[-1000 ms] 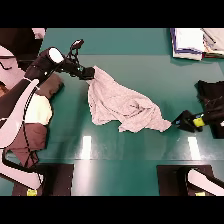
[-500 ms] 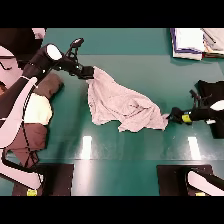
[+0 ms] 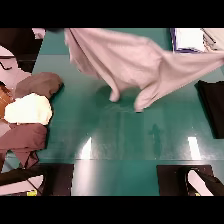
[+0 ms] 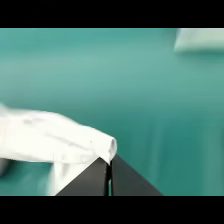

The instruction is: Fold the shirts.

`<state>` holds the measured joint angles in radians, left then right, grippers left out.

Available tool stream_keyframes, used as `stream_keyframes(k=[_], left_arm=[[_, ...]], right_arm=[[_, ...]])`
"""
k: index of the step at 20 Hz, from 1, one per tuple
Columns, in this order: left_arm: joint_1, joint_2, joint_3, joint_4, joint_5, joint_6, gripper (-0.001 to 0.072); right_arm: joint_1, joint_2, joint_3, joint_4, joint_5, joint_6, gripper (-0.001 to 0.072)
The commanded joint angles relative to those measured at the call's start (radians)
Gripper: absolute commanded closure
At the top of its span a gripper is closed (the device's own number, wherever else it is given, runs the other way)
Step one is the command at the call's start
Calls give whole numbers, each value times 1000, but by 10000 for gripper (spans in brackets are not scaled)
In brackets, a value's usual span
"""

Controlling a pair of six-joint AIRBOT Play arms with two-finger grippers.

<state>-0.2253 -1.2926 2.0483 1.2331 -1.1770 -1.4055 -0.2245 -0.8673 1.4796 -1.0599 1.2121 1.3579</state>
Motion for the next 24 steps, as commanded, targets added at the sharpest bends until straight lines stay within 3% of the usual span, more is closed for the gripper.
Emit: stream_keyframes(k=[1,6,12,16,19,24], left_arm=[[0,224,41,21,32,-1,689],[0,415,41,21,85,-9,690],[0,380,-43,24,-3,-8,689],[0,232,-250,26,-82,-8,688],[0,56,-407,26,-91,-7,688],[1,-243,-494,55,81,11,687]], right_arm=[[-109,72,282,-14,64,0,700],[-178,65,490,-14,100,0,700],[-175,-128,665,-5,225,26,701],[-40,-273,456,-47,261,25,701],[101,-451,317,-220,296,27,701],[204,-745,241,-267,213,49,701]])
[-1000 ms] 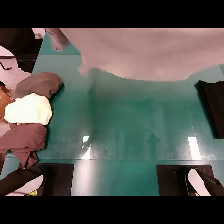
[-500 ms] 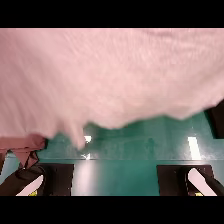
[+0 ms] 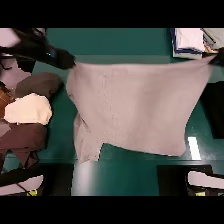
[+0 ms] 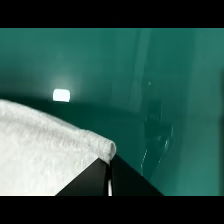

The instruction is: Fold the shirts.

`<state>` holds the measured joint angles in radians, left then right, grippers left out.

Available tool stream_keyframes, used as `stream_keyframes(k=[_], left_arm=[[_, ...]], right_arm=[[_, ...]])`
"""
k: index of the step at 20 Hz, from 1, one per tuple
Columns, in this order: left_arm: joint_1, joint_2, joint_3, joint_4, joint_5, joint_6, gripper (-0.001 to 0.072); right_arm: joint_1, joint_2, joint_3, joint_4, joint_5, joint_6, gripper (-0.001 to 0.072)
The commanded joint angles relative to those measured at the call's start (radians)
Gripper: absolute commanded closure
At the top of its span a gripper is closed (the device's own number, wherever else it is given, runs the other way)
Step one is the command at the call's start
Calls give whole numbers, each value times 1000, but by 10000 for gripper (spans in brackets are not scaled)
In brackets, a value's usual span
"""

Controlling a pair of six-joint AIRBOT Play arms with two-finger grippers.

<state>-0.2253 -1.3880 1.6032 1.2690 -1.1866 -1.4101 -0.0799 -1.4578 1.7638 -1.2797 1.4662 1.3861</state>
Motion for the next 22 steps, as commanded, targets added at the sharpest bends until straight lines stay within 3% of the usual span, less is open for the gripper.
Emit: stream_keyframes(k=[1,2,3,4,5,6,9,11,17,19,22], left_arm=[[10,-183,-49,20,128,15,685],[24,-204,-49,18,153,11,593],[45,-212,-49,17,166,-11,318],[69,-213,-46,17,162,-35,190],[98,-212,-34,10,134,-42,190],[133,-211,-11,0,67,-42,190],[237,-162,0,-20,-132,-34,190],[275,-85,-117,-20,-157,-27,190],[278,93,-654,-74,-24,11,190],[278,90,-744,-177,29,80,191],[243,90,-801,-238,113,109,191]], right_arm=[[61,-190,-43,-46,-61,30,700],[64,-218,-43,-18,-76,29,700],[62,-237,-43,11,-92,29,698],[51,-248,-41,42,-104,29,640],[36,-251,-40,87,-113,28,373],[19,-250,-35,140,-105,27,249],[-52,-225,-27,269,35,-28,261],[-82,-148,-121,294,53,-61,261],[-143,151,-563,294,-29,-113,262],[-144,210,-645,293,-59,-113,261],[-143,262,-711,294,-72,-113,262]])
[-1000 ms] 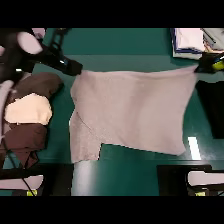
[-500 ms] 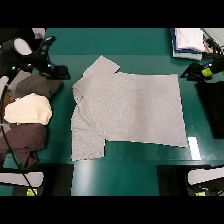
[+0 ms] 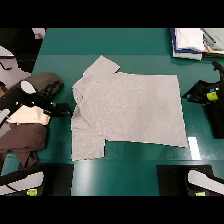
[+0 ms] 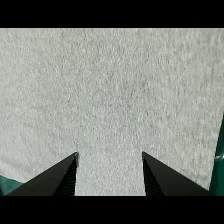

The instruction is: Fold the shirts.

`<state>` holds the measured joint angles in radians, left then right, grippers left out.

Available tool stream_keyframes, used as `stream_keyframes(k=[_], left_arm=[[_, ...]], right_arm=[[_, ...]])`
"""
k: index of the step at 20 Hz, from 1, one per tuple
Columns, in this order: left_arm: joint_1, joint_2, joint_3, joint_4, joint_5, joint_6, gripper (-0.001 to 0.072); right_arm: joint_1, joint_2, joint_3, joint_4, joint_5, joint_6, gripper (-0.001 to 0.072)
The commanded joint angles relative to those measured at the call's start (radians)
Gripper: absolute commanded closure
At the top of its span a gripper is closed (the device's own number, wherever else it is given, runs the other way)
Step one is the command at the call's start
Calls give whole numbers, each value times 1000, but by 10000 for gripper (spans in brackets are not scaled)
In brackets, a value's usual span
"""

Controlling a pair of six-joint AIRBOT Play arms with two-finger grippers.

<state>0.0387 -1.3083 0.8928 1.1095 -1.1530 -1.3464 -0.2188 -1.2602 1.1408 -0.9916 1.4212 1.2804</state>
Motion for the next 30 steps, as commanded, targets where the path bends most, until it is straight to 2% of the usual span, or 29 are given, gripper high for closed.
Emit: stream_keyframes(k=[1,4,5,6,8,10,13,14,15,16,22,23,24,25,27,28,30], left_arm=[[-47,11,-92,-81,92,45,191],[-118,11,-92,-81,85,33,192],[-128,11,-92,-81,71,16,246],[-129,11,-92,-82,52,11,361],[-126,13,-84,-81,10,12,684],[-126,17,-46,-77,-45,12,688],[-126,93,-11,-63,-47,12,688],[-126,124,-9,-63,-41,12,688],[-126,145,-8,-63,-37,12,688],[-126,160,-9,-63,-36,12,688],[-126,174,-10,-65,-28,12,688],[-126,174,-10,-66,-25,12,688],[-126,174,-10,-67,-24,12,688],[-126,174,-10,-67,-25,12,688],[-126,178,-9,-71,-37,11,689],[-126,193,-4,-70,-43,11,689],[-126,258,38,-69,-44,2,689]], right_arm=[[-5,72,-90,5,-24,-7,261],[-7,106,-89,2,-15,-7,262],[-8,120,-89,-8,-8,-7,262],[-9,132,-89,-25,2,-7,261],[-38,153,-89,-69,36,-6,262],[-105,159,-90,-123,94,5,261],[-235,177,-194,-242,119,43,257],[-270,179,-254,-262,119,43,228],[-307,175,-320,-268,117,43,138],[-345,170,-392,-264,106,42,135],[-367,95,-625,-143,-21,38,214],[-345,87,-637,-127,-39,38,270],[-318,83,-640,-119,-50,38,281],[-283,89,-639,-116,-65,38,365],[-219,137,-636,-105,-98,38,655],[-193,170,-621,-103,-105,38,698],[-146,255,-540,-98,-92,38,699]])
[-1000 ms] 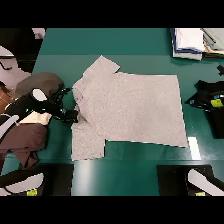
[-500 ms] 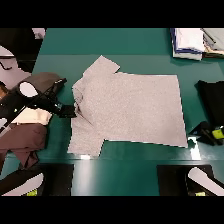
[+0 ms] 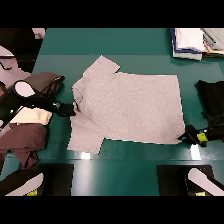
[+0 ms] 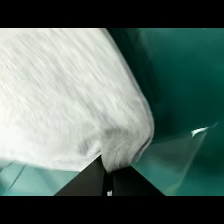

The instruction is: Fold the shirts.

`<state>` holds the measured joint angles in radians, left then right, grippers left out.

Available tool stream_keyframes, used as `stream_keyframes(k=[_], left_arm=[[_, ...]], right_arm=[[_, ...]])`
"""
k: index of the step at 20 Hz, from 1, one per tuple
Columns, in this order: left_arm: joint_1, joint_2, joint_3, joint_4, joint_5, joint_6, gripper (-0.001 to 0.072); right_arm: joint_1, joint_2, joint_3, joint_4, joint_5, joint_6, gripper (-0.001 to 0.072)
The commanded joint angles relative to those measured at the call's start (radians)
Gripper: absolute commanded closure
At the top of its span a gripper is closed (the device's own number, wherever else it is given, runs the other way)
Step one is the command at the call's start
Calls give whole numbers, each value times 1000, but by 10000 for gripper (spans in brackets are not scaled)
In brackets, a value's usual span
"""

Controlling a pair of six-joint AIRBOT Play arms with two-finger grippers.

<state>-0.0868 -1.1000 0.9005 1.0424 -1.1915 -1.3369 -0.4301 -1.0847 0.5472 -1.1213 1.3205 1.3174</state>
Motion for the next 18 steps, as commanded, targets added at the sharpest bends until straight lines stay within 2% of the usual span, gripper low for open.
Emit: stream_keyframes(k=[1,3,7,12,15,18], left_arm=[[0,95,74,1,-8,-25,689],[0,177,198,11,-22,-35,689],[0,286,584,31,-23,-74,689],[0,299,1066,31,-19,-127,689],[0,299,1210,31,10,-158,690],[0,296,1234,34,21,-158,690]], right_arm=[[84,126,123,32,26,2,699],[117,204,295,31,45,8,699],[139,324,754,28,18,48,700],[139,315,1254,-15,84,48,699],[139,252,1493,-61,174,67,700],[139,195,1637,-87,242,98,700]])
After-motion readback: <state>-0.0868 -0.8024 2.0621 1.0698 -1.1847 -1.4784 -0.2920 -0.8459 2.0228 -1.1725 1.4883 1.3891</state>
